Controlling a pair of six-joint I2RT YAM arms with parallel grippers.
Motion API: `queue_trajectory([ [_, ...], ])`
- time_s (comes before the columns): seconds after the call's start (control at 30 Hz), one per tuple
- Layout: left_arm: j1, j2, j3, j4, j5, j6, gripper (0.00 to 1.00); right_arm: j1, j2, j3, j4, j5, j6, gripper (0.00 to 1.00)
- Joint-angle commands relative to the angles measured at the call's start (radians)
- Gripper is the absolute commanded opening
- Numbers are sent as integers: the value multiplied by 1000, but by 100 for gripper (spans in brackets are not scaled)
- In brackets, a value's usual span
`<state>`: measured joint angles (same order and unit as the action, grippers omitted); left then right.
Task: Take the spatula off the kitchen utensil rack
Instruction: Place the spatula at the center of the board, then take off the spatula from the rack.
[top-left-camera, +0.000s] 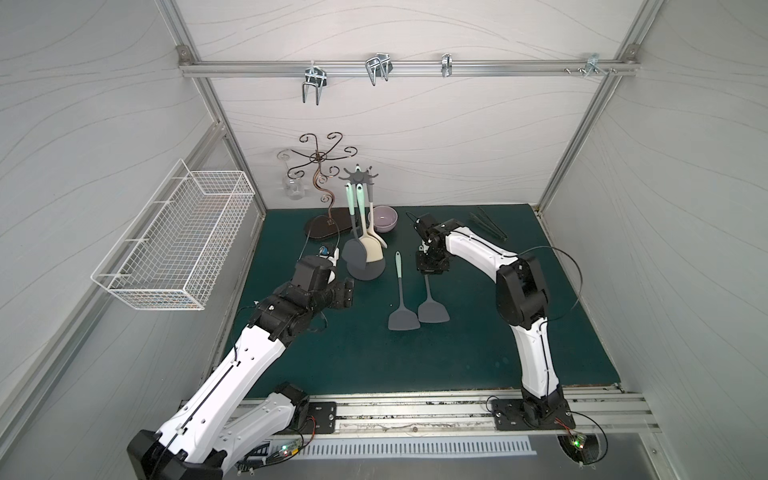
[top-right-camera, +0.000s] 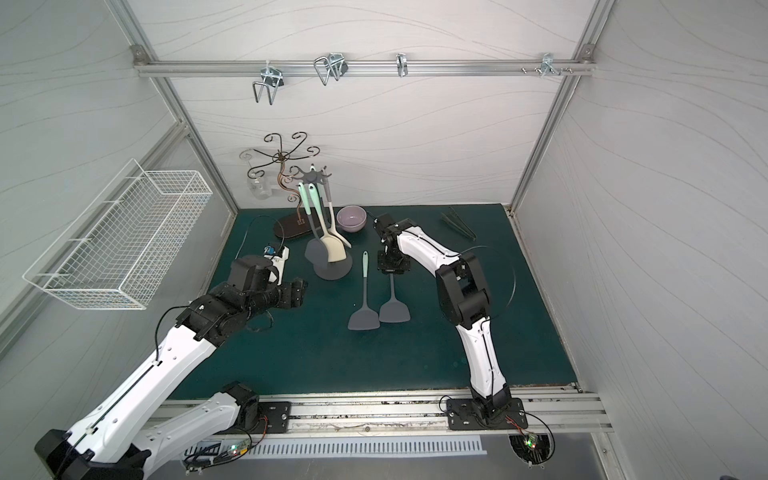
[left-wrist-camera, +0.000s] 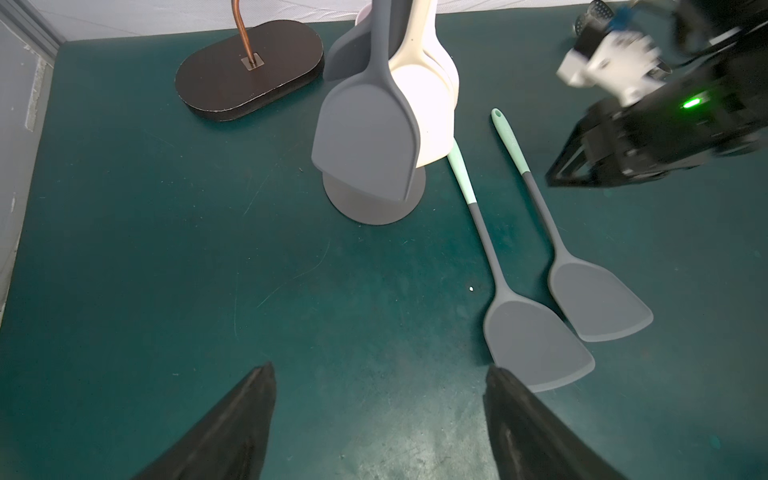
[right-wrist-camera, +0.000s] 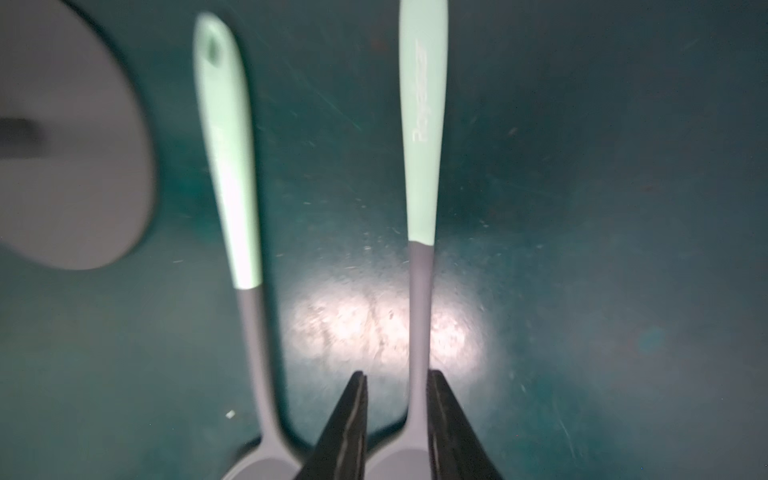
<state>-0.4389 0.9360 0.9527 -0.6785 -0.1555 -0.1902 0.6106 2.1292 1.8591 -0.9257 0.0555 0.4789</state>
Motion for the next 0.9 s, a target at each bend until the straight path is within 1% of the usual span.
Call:
queue_trajectory([
  [0.0,18,-22,-3,61,-15,1,83,26,-125,-21,45,58,-23,28],
  [0.1,35,-19,-4,71,-2,-5,83,48,-205,-71,139,57,-53,28],
  [0.2,39,-10,5,73,16,-9,84,61,-287,-145,290,10,-102,28],
  [0.3,47,6,29,75,57,-16,86,61,-360,-229,493,-76,-149,28],
  [0.37,68,31,68,73,115,-32,87,63,-404,-296,663,-133,-163,29],
  [0.47,95,96,175,41,180,-38,88,64,-434,-377,895,-184,-160,32],
  [0.57,113,167,332,6,216,-34,88,71,-413,-406,1073,-217,-153,33],
  [0.73,124,262,565,-4,248,-36,88,93,-339,-394,1260,-203,-166,35],
  [0.87,138,333,684,14,255,-47,88,94,-284,-390,1395,-199,-165,35],
])
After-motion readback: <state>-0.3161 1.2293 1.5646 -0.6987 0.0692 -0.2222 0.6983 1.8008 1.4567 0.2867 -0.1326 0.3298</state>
